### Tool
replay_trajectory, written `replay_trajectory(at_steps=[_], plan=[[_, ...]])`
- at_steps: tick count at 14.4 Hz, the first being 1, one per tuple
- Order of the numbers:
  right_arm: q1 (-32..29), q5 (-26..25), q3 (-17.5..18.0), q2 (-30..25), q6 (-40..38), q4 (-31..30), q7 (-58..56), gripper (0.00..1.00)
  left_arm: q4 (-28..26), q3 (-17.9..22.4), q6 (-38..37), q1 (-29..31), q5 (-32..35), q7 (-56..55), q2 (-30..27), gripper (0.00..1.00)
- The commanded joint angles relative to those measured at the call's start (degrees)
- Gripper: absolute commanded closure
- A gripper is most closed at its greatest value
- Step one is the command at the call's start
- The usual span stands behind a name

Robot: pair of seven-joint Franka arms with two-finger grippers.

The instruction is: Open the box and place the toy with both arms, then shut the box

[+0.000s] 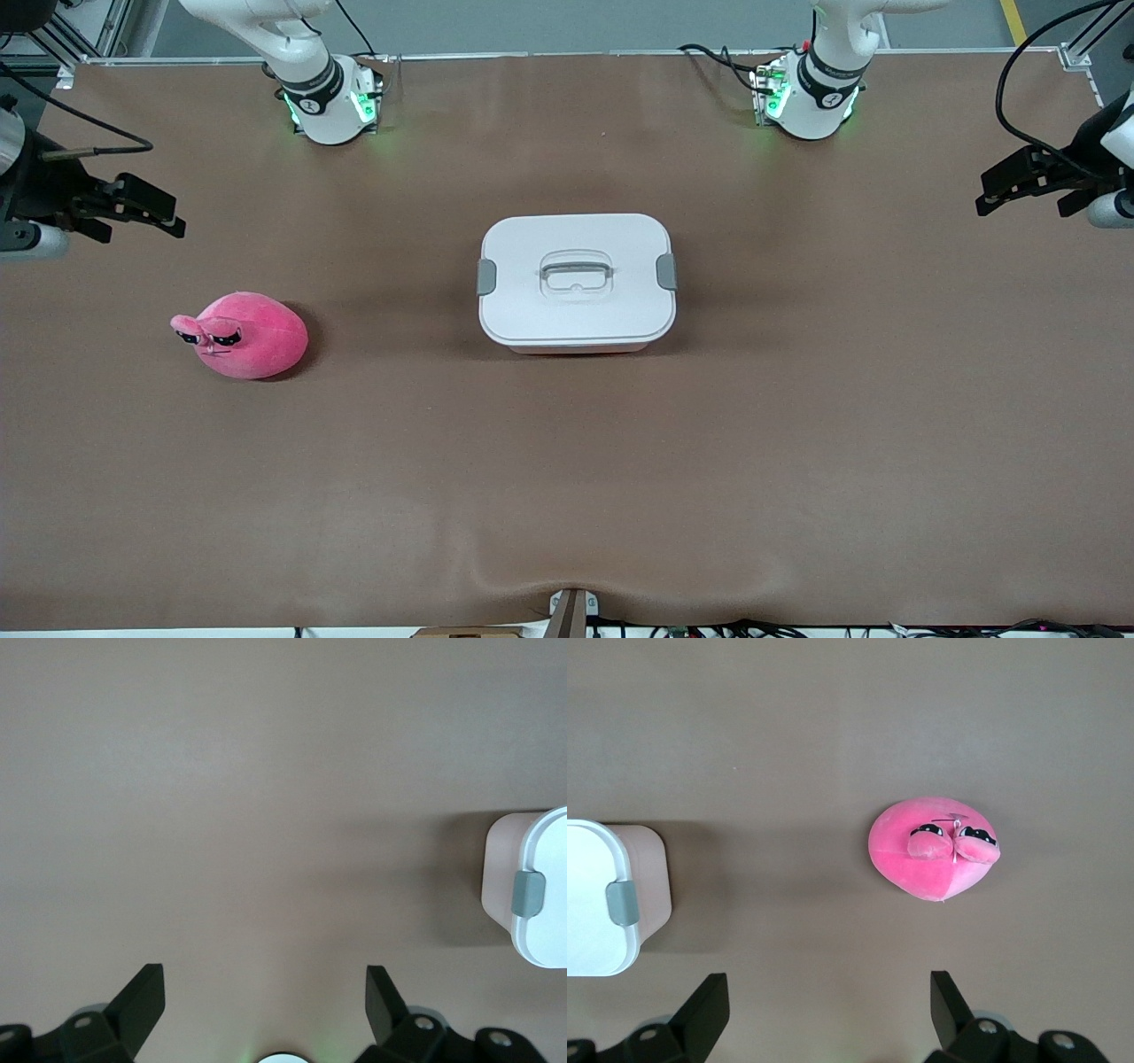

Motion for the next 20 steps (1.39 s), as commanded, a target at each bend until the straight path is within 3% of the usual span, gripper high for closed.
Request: replay_trajectory(at_steps=[1,3,13,20], plan=[[-0.6,-1.8,0.3,1.2,-1.3,1.6,2.4,0.0,0.9,-0.1,-0.8,-0.2,-0.1,-0.9,0.4,0.0],[-0.5,-3.8,0.3,1.0,-0.8,-0.1,2.6,0.0,0.9,-0.1,-0.8,-0.3,-0.1,-0.9,0.4,0.0],[-2.6,-3.1,-0.1,0.8,-1.1,-1.9,2.4,0.0,6.3,0.4,-0.5,0.3,1.6,-0.5,6.2,0.0],[-2.8,-2.8,-0.1,0.9,-0.5,-2.7,2.2,0.0,6.7,0.5,1.8,0.2,1.5,-0.9,9.7,0.0]])
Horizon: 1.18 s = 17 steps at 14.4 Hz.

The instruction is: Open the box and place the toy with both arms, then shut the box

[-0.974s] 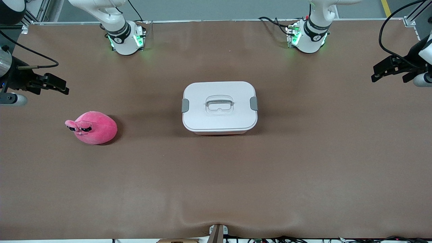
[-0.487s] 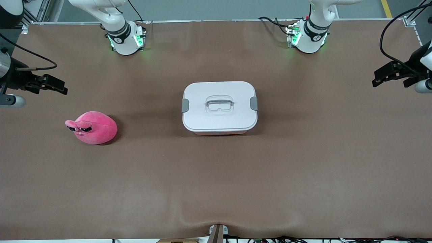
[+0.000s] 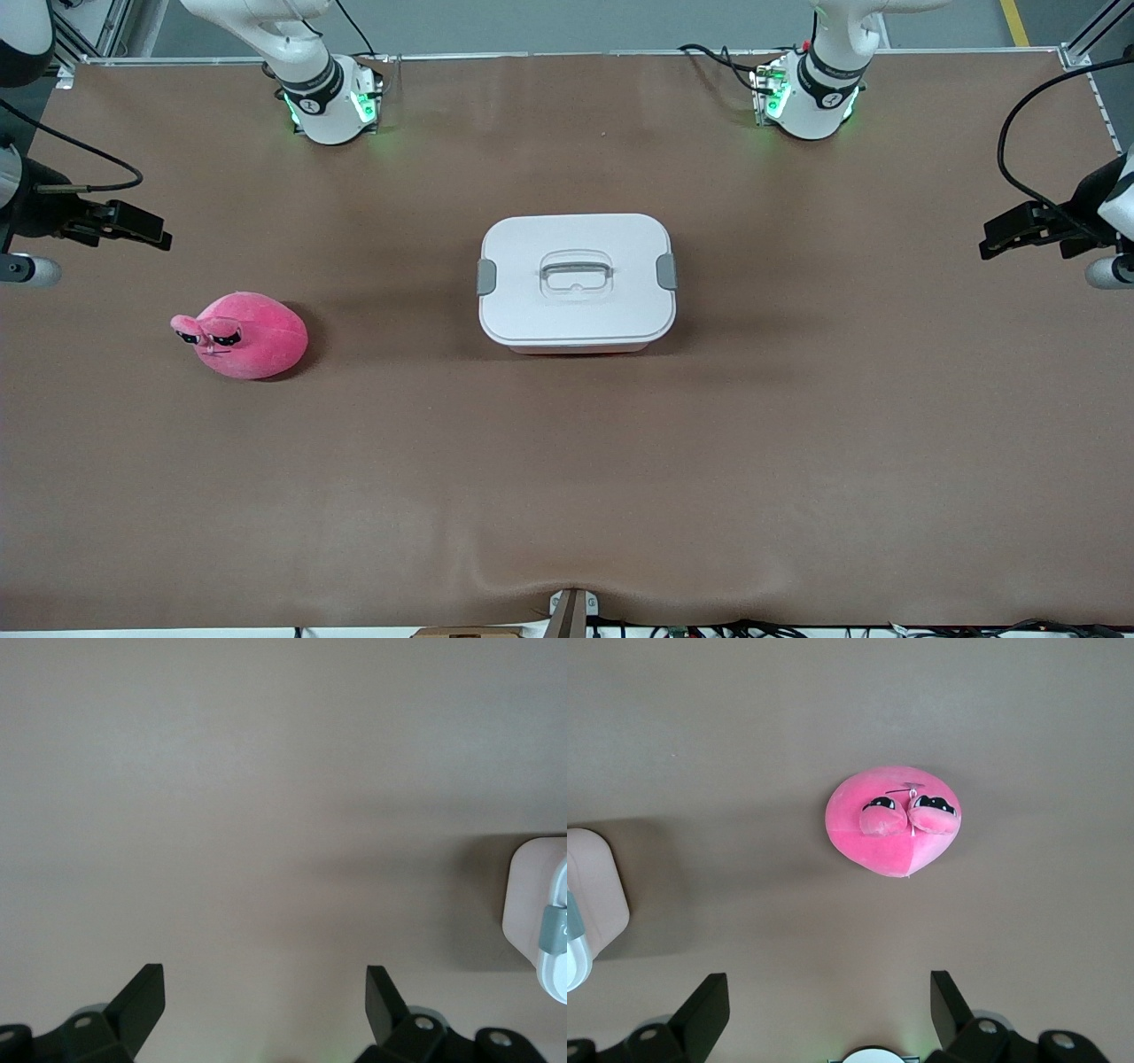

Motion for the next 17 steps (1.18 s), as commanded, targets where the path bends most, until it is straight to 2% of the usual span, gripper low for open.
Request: replay_trajectory(at_steps=[1,9,17], plan=[[-0.8,-0.1,0.7,-0.3,0.5,-0.6,0.0,0.0,1.7,-0.2,1.1,-0.5,0.4,-0.9,2.1,0.0],[-0.8,0.2,0.7,0.2,1.3,-0.6,0.0,0.0,1.7,-0.7,4.0,-2.6,-1.5,-12.8,4.8,0.0],[-0.9,0.2,0.7,0.9,2.1,-0.6,-0.1,0.0,1.7,-0.7,4.9,-9.9,-2.4,-30.7,7.4,0.0]])
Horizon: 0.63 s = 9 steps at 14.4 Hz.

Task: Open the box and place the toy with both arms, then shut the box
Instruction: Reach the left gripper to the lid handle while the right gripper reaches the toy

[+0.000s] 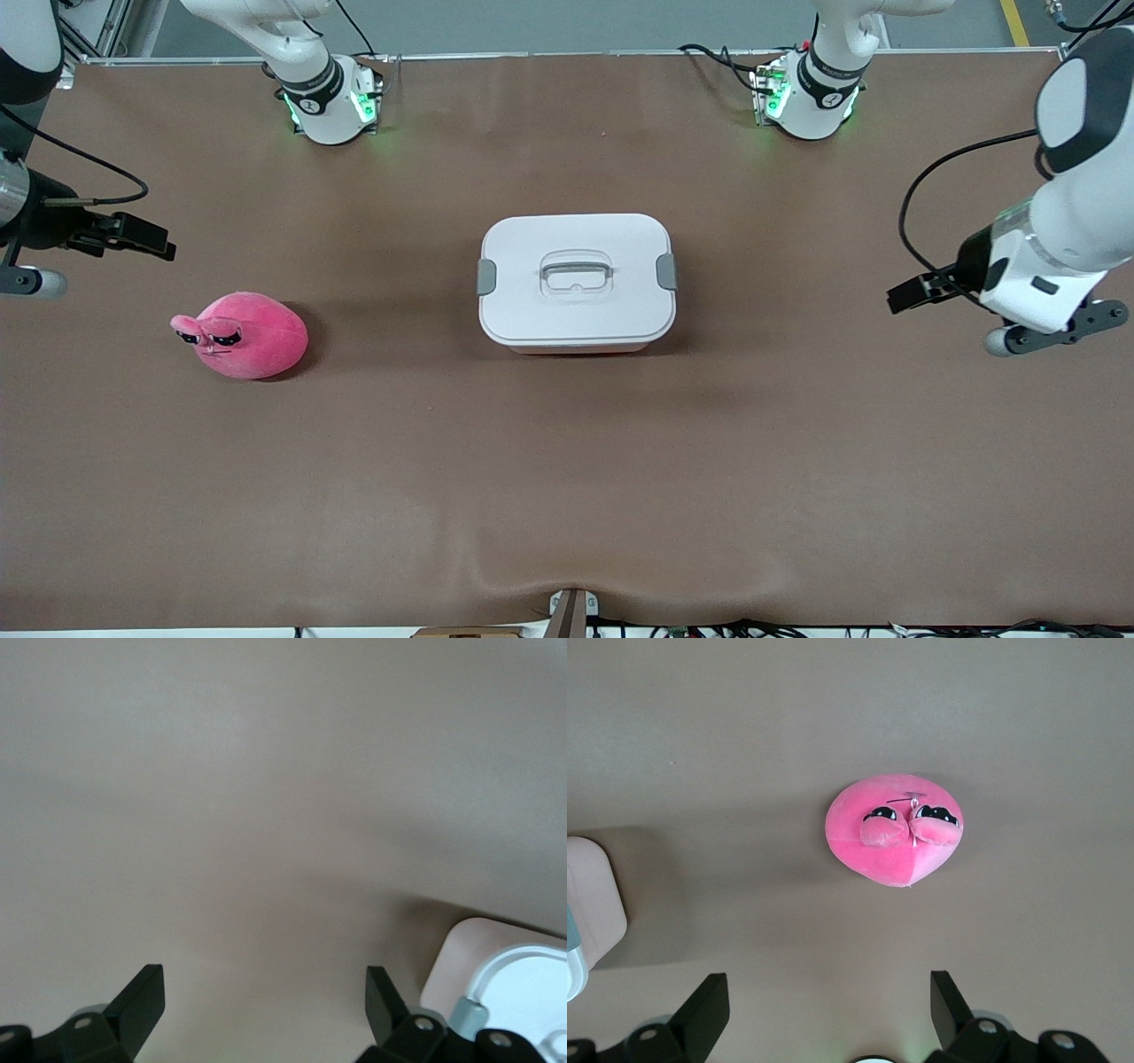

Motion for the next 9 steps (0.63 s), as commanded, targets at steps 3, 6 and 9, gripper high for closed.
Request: replay_trajectory(at_steps=[3,6,9], plan=[[-0.6,0.2,0.7,0.0,0.5,-0.4,-0.1,0.0,1.5,0.3,0.0,-5.4,-0.8,-11.9,1.4,0.0],[-0.2,0.2,1.0,0.0,0.7,-0.2,-0.1,0.0,1.5,0.3,0.1,-7.9,-0.8,-19.8,1.4,0.0],[1.2,0.2,1.0,0.0,2.2,-0.1,-0.2,0.0,1.5,0.3,1.1,-10.9,-0.8,-28.3,2.1,0.0]])
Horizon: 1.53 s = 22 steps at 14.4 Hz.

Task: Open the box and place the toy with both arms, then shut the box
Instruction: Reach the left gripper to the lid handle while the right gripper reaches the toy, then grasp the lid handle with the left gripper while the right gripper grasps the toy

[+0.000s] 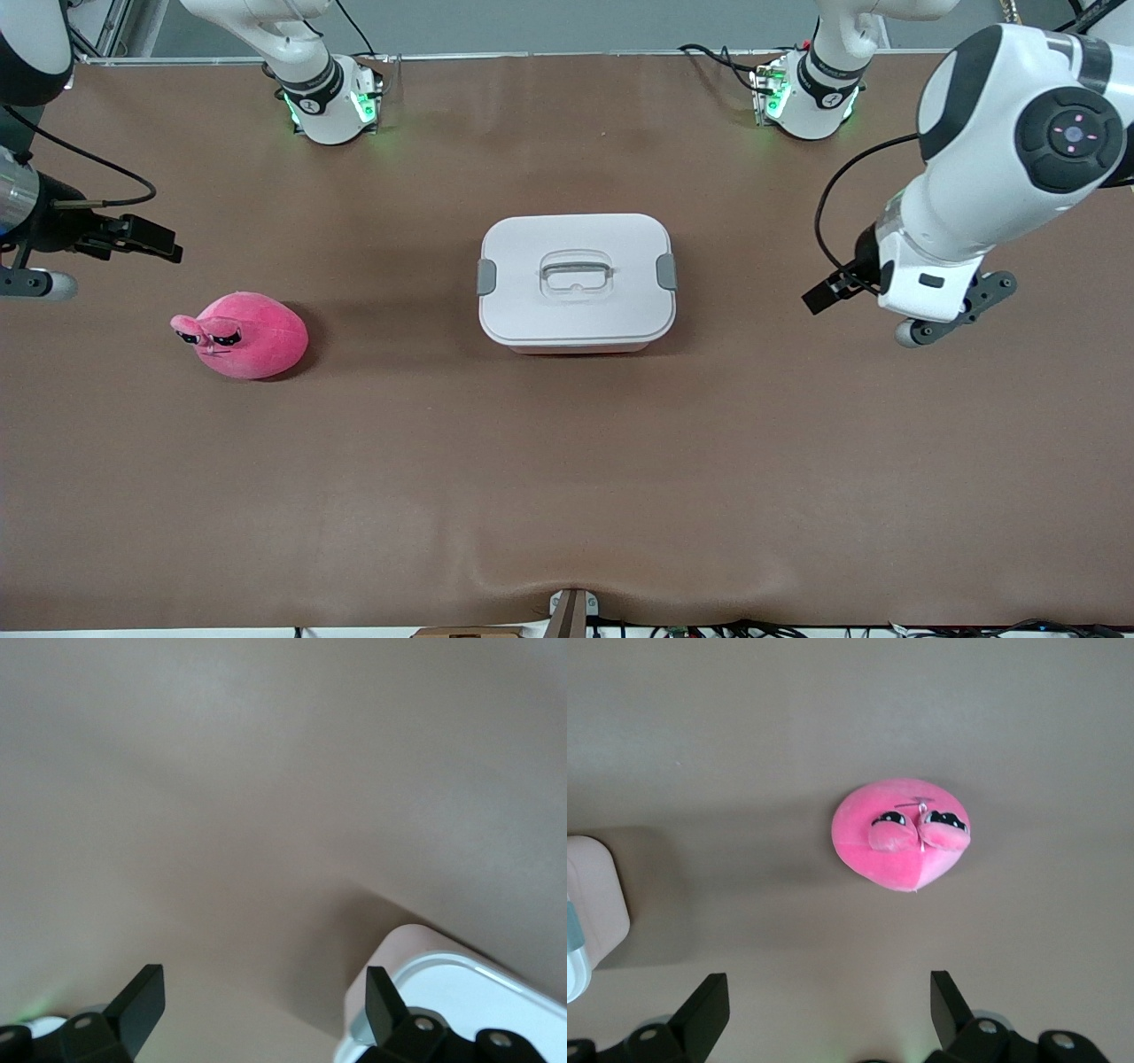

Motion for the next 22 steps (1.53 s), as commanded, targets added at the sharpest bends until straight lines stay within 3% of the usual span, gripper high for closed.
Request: replay_trajectory(at_steps=[1,9,18,22], plan=[[0.5,0.1,0.2,-0.2,0.8,-0.2,-0.2,0.0,1.4,0.5,0.9,-3.0,-0.8,-7.6,1.5,0.0],[0.1,-0.1,0.1,1.7,1.0,-0.4,-0.3,0.0,1.3,0.5,4.6,-11.7,-0.8,-28.1,4.0,0.0],[2.0,-3.0,0.1,11.6,14.7,-1.2,-11.7,0.0,1.1,0.3,11.4,-18.8,-0.7,-52.7,8.2,0.0],[2.0,-5.1,0.1,11.1,21.1,-7.7,-20.3,0.0,1.1,0.2,14.0,-21.0,-0.8,-59.6,9.8,0.0]])
